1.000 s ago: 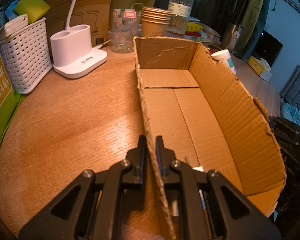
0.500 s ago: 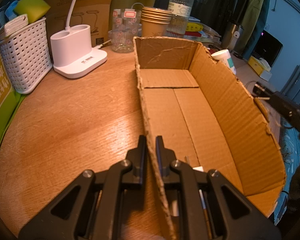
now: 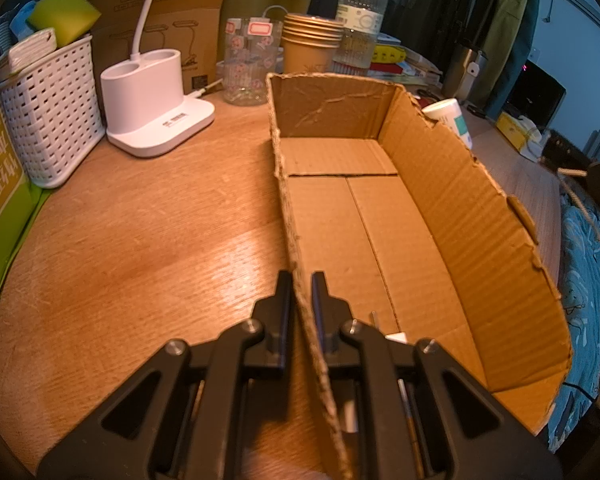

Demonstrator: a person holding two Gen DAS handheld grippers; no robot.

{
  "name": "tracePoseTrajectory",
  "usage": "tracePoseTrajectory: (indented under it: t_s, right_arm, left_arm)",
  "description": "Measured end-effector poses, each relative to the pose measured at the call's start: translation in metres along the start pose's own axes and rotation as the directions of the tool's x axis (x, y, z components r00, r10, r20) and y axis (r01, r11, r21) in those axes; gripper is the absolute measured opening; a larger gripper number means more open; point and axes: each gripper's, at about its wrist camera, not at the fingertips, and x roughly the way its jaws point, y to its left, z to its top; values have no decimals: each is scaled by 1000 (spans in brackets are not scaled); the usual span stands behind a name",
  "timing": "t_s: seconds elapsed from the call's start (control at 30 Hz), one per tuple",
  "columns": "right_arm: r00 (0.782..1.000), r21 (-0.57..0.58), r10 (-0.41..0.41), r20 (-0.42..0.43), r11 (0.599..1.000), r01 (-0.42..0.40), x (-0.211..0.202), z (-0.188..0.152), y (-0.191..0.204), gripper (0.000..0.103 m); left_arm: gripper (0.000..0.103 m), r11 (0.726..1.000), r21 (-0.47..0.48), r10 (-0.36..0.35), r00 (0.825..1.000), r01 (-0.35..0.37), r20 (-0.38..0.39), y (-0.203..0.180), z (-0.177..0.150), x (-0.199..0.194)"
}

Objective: Organize rigid objects
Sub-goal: 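Lift the flashlight and carry it over the cardboard box with the right gripper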

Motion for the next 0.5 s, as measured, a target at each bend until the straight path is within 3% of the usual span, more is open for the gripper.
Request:
tracePoseTrajectory:
  t_s: [0.5]
  right_arm:
    - [995,-46,96,-21,994,-97,5,-3,34,23]
  left_arm:
    - [10,1000,0,0,1000,0,0,0,0,0]
